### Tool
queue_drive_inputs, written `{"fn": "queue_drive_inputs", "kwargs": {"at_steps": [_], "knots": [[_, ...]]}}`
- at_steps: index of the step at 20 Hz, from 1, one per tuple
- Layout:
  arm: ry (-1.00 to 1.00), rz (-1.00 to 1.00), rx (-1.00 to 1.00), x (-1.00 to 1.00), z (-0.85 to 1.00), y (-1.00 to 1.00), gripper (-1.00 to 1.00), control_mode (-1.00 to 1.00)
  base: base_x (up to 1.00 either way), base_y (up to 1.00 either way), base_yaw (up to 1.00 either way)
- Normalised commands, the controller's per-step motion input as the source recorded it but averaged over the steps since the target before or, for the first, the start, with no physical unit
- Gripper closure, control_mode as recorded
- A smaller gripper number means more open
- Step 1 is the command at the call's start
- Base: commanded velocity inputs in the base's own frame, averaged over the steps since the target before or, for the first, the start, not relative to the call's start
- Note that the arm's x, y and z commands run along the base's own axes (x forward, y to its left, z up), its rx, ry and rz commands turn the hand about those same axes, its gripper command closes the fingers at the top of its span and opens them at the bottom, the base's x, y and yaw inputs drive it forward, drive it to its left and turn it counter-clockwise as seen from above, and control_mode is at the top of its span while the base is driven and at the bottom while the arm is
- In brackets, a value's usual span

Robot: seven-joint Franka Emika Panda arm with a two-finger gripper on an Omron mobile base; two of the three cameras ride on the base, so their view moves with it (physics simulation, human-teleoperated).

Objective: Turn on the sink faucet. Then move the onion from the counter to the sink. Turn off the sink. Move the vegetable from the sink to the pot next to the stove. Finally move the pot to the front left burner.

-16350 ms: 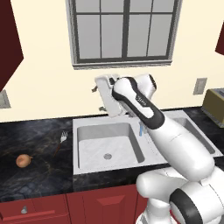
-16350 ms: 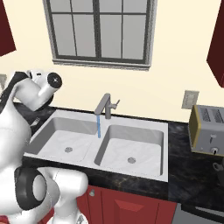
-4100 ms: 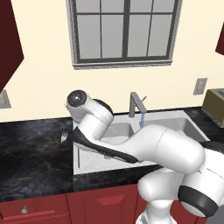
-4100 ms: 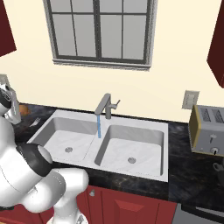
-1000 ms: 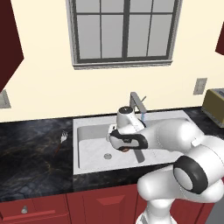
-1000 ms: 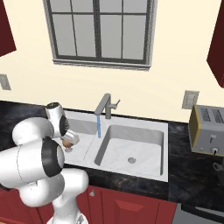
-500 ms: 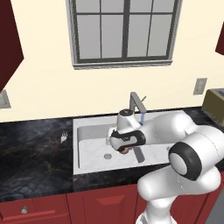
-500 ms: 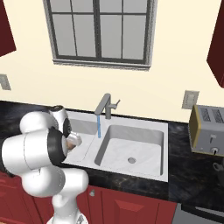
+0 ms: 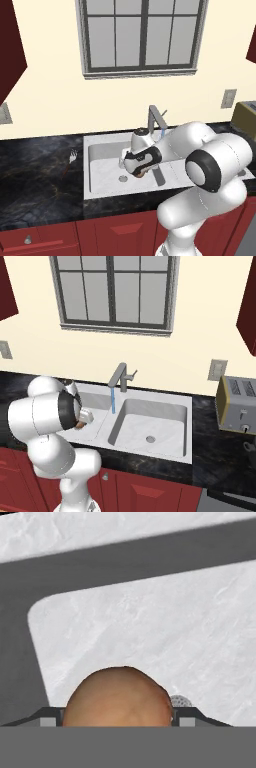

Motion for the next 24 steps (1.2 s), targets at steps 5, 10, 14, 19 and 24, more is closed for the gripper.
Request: {"fn": "queue_drive_inputs", "kwargs": {"at_steps": [5,10,14,19,24], "knots": [[0.00,0.01,0.00,0.12,-0.21,0.12,1.00,-1.00,0.00,0.00,0.00],[0.00,0.00,0.00,0.16,-0.19,0.05,1.00,-1.00,0.00,0.00,0.00],[0.00,0.00,0.00,0.17,-0.13,0.03,1.00,-1.00,0.00,0.00,0.00],[0.00,0.00,0.00,0.17,-0.11,0.05,1.00,-1.00,0.00,0.00,0.00],[0.00,0.00,0.00,0.19,-0.18,0.13,1.00,-1.00,0.00,0.00,0.00]]}}
